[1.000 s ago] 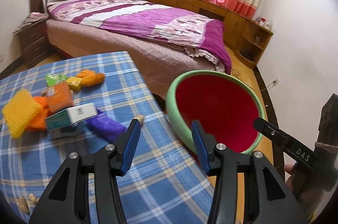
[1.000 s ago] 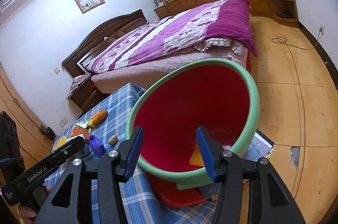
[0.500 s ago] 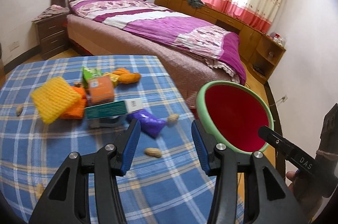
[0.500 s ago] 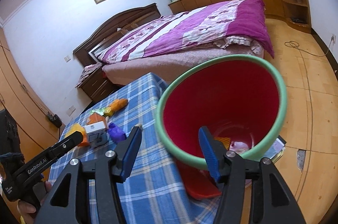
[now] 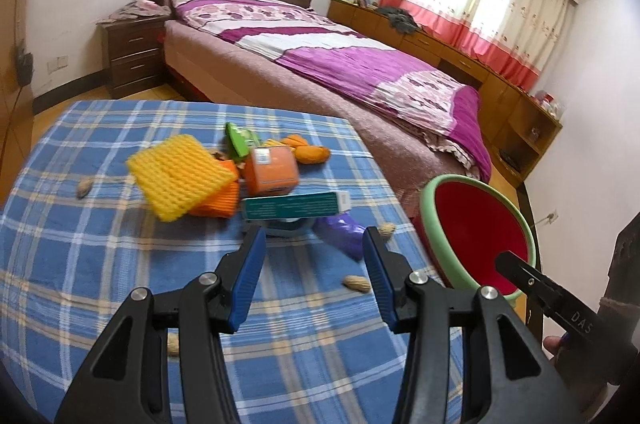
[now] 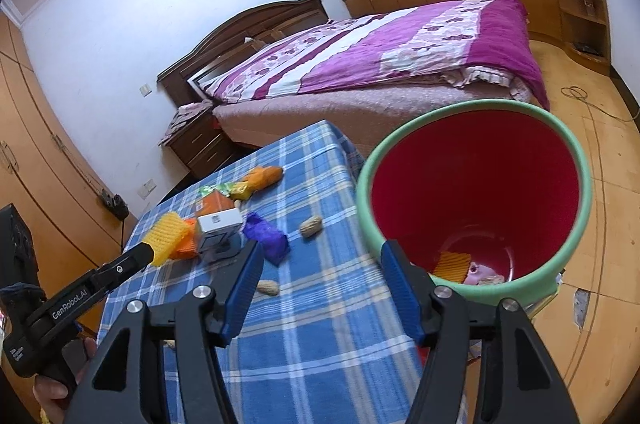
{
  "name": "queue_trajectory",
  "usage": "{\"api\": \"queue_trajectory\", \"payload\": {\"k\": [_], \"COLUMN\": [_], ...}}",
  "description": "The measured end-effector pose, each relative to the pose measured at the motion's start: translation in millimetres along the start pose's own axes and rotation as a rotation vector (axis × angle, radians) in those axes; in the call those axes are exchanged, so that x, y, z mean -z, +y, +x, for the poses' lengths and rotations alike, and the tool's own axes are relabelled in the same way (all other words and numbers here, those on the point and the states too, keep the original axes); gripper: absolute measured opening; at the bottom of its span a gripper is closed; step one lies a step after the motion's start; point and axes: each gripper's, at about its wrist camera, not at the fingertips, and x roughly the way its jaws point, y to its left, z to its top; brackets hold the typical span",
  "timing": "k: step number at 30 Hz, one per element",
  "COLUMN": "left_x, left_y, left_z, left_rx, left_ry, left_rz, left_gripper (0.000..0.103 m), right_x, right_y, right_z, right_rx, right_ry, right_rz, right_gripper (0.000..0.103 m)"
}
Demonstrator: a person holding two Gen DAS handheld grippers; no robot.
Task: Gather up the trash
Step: 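Move both open tools back over the table items, then grasp the second yellow foam net sleeve with the left tool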
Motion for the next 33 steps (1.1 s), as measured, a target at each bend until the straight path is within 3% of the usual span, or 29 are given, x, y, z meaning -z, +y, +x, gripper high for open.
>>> {"api": "queue_trajectory", "payload": {"k": [11, 25, 29, 33], "left_x": [-2, -17, -23, -30], "left_y": [41, 91, 103, 112], "left_z": [-14, -4, 2, 17], "left_rx": [-0.061, -0.168, -0.206, -0.219], "left_ry": [-0.041, -0.045, -0.06, -0.04], "left_rz": [-0.064, -0.116, -0.118, -0.122], "left_gripper": [0.05, 0.051, 0.062, 0.065], "right_x": [2, -7, -6, -6], "right_y": [25, 33, 30, 27], "right_z": [11, 33, 36, 43], "right_rx": [-0.017, -0.016, -0.012, -0.007], "right_ry": [0.016, 0.034, 0.041, 0.053], "right_rz": [-0.032, -0.024, -0.013, -0.003], "right_gripper": [0.068, 0.071, 0.071, 0.071]}}
